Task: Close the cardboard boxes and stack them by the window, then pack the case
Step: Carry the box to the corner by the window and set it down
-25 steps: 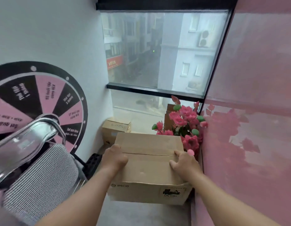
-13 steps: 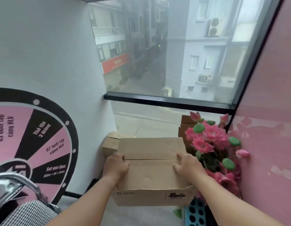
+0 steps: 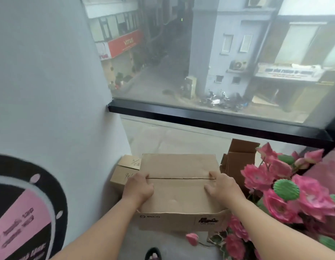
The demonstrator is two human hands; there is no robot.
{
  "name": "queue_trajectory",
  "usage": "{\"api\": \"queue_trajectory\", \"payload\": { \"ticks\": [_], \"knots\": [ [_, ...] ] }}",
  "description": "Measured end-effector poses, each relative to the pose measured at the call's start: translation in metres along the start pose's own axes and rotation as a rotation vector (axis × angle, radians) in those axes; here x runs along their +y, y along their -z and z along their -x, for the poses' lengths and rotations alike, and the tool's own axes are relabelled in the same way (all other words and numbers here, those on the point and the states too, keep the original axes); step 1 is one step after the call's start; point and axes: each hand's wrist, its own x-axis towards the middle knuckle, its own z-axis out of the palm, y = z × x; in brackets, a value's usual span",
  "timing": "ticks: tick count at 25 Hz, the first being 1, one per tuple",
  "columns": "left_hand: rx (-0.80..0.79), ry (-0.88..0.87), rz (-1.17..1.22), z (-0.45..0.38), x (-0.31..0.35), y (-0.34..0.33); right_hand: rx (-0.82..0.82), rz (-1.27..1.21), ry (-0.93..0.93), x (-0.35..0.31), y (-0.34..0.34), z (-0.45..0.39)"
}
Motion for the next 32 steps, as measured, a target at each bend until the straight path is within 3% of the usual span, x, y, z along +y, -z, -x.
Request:
{"api": "queue_trajectory", "payload": {
  "ticks": [6,14,21,24,32],
  "knots": [
    [-0.173,-0.060,0.026,-0.148,-0.024,-0.038,0.020,-0.030,-0.187,0.001,-0.054,-0.122],
    [-0.315,-0.059,0.051,-0.274,-0.071,-0.170,0.029,-0.048,-0.314,0.069,-0.168,-0.230],
    [-0.289,0.020,0.024,-0.323,-0.120,-0.285,-0.002,-0.076,-0.370,0.124,-0.266,-0.291],
    [-0.244,-0.026,-0.037,-0.336,-0.139,-0.318,-0.055,-0.101,-0.375,0.137,-0.303,-0.308],
    [-0.297,-0.189,-0.381,-0.323,-0.143,-0.351,-0.373,0.113,-0.373,0.139,-0.332,-0.320]
  ]
}}
